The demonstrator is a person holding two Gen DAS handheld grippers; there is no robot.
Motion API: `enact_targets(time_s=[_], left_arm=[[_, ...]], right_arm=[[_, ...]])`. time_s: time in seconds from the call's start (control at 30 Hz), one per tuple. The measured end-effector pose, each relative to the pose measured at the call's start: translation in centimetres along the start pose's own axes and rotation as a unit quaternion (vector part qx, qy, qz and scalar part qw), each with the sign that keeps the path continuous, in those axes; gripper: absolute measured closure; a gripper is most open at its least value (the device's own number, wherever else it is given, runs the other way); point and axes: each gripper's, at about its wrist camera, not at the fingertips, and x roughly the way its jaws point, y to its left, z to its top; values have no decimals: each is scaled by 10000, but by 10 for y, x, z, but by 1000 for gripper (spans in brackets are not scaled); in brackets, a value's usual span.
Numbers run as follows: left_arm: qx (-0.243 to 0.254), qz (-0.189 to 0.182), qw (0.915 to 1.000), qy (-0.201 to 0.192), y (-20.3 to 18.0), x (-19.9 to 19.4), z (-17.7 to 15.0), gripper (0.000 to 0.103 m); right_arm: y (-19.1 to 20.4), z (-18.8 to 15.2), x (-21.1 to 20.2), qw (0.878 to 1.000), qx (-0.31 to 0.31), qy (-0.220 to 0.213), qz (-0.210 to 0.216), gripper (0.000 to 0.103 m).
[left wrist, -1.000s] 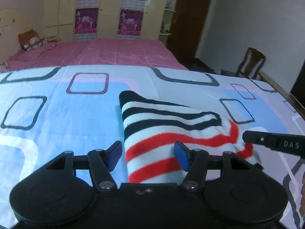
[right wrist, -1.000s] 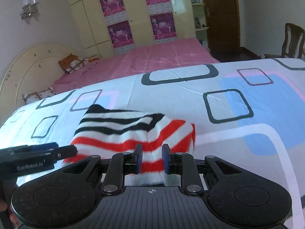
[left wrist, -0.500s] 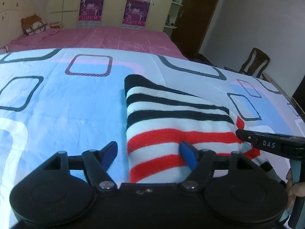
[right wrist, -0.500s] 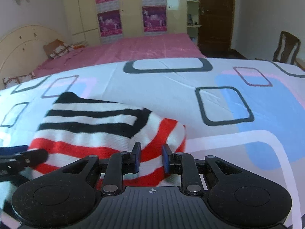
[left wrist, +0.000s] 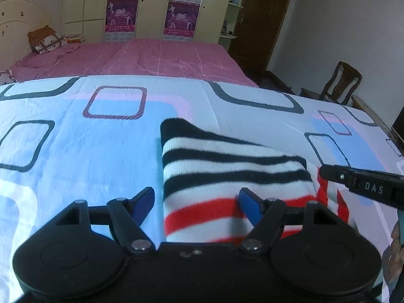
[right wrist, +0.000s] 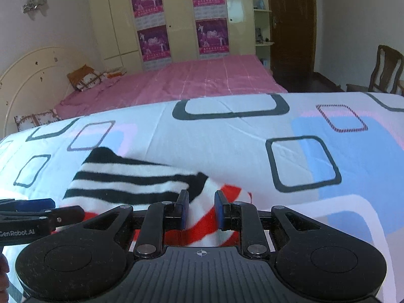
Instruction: Fold small clothes
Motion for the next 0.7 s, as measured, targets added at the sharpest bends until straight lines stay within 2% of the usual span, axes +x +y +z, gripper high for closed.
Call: enact_targets(time_s=[0.6,0.7], left_arm=[[-276,136,9995,25,8,28,18,30],[-351,193,9990,207,12,41,19,30]], right_arm=[[-9,12,26,9999,66,57,-89,81],[-6,12,37,9996,-60,183,-213,81]])
